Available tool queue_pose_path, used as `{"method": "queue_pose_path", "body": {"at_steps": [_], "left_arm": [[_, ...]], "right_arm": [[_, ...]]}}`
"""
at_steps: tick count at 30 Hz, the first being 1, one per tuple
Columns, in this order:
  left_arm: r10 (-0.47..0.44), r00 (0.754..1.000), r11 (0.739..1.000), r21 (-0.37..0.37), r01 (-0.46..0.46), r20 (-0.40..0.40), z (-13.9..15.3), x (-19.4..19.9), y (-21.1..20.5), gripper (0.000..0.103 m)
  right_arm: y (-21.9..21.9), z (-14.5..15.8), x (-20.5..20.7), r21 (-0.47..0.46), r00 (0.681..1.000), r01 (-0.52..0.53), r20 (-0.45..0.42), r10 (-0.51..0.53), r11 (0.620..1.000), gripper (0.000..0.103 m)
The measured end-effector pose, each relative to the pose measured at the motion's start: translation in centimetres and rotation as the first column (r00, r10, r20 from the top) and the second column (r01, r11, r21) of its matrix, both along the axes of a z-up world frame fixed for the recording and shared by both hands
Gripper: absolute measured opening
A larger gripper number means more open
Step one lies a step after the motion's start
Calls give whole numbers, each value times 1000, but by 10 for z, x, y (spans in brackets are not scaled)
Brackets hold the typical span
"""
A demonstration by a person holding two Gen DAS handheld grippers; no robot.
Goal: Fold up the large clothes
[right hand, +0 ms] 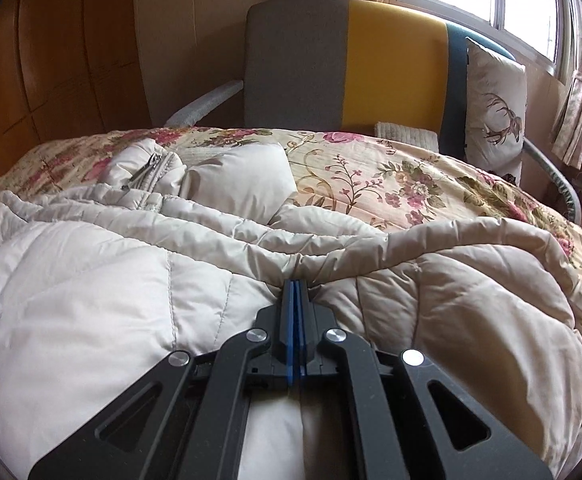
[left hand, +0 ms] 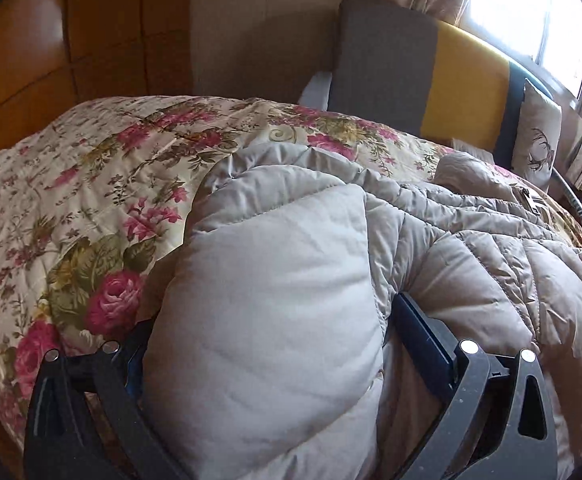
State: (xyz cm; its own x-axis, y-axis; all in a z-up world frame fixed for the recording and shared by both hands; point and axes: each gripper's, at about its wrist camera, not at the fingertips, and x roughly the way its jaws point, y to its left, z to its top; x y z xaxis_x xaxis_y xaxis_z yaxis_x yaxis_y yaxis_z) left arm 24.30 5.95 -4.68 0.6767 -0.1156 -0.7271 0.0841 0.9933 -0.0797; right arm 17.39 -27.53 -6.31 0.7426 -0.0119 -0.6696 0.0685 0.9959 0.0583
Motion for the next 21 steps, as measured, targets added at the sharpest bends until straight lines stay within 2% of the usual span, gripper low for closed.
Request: {"method": "queue_pose_path", "body": {"at_steps": [2,4,6,8,10,13,16,21], "left_arm": [[4,1000,1000,-15,-3,11,-1,-4,2,100],[6,1000,1000,-22,-6,19,0,-6,4,100],[7,1000,1000,-26,-7,22,0,-6,4,100],[12,1000,1000,-20,-12,25,1,-7,4,100],[24,999,1000,1,-24,25,3,-10,3,100],[46,999,998,41,-47,21,10,-20,2,100],[72,997,997,39,-73,38,19,-40,11,100],[107,992,994,17,-108,66,23,-63,34,100]], "right_arm": [[-10,11,-12,60,999,14,35,-16,998,14],[-13,29,-35,82,994,34,103,-43,996,49],[-9,43,-58,78,986,31,159,-43,996,51],[-2,50,-74,59,984,14,179,-24,998,52],[6,47,-79,17,987,10,161,-12,1000,62],[16,31,-68,-82,995,52,88,-45,995,67],[15,19,-64,-60,994,90,68,-86,994,77],[16,8,-65,-88,993,102,74,-96,991,83]]}}
